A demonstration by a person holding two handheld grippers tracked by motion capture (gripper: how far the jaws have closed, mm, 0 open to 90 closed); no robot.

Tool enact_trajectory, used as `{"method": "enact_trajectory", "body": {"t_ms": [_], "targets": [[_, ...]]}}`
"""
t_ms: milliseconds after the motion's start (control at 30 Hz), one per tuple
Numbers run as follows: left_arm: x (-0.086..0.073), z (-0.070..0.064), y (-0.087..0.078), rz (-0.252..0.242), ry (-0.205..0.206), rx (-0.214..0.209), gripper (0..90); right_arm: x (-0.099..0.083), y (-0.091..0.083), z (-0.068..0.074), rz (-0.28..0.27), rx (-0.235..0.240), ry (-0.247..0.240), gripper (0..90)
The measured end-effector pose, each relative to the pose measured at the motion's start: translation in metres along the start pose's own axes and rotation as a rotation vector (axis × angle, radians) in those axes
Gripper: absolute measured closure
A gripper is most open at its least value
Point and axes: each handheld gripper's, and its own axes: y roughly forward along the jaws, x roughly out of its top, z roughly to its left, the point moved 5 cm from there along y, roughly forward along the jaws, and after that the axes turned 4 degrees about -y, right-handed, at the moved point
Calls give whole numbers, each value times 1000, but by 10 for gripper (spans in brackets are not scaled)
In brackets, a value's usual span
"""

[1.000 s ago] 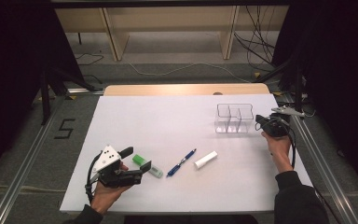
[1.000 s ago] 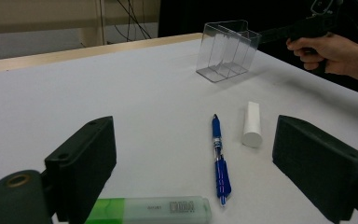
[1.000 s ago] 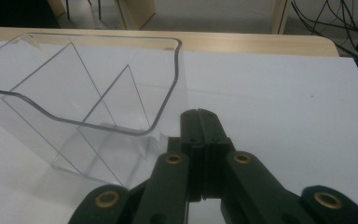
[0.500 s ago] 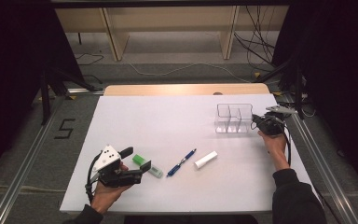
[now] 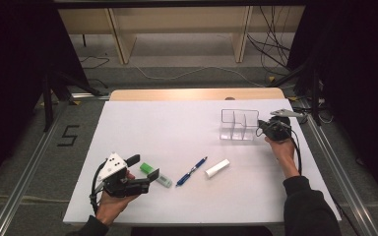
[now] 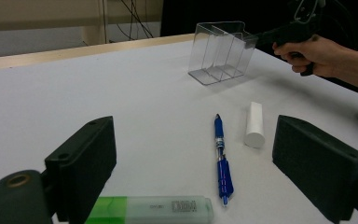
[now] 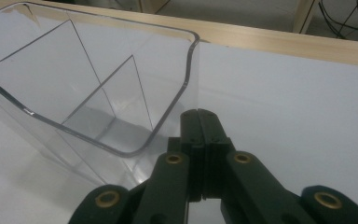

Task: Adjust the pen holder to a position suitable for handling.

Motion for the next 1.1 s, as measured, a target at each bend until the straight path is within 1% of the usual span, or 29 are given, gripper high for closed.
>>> {"method": "enact_trajectory", "body": {"t_ms": [33,67,100,133,167,267,333,367,400,467,500,533,667,700,767,800,833,933,1000,1100], "targets": [[0,0,0,1,1,1,130,0,1,3,4,3,-1,900],[0,0,0,1,1,1,130,1,3,5,3,7,-14,900],[0,0,0,1,1,1,130,1,4,8,8,10,-12,900],[0,0,0,1,1,1,130,1,4,8,8,10,-12,900],[0,0,0,0,-1,1,130,2,6,13,9,18,-20,900],[0,0,0,0,0,1,130,4,9,22,12,34,-26,900],[0,0,0,2,0,3,131,4,10,25,9,36,-34,900],[0,0,0,2,1,3,131,5,13,30,12,40,-41,900],[0,0,0,2,1,3,131,5,13,30,12,40,-41,900],[0,0,0,0,-1,3,131,6,16,39,13,57,-48,900],[0,0,0,-2,0,3,131,6,16,39,13,57,-48,900],[0,0,0,-1,-2,4,131,7,18,44,16,66,-54,900],[0,0,0,1,-2,6,132,9,22,54,11,82,-62,900],[0,0,0,2,-1,6,132,9,22,54,11,82,-62,900],[0,0,0,0,1,5,131,10,24,61,11,90,-67,900],[0,0,0,-1,1,5,131,10,24,61,11,90,-67,900],[0,0,-1,-1,1,5,131,11,25,65,13,97,-74,900],[0,0,-1,-1,-5,5,131,12,27,68,9,105,-67,900],[0,0,-1,-2,-4,5,132,12,28,71,10,109,-70,900],[0,0,-1,-2,-2,5,132,12,30,75,10,106,-68,900]]}}
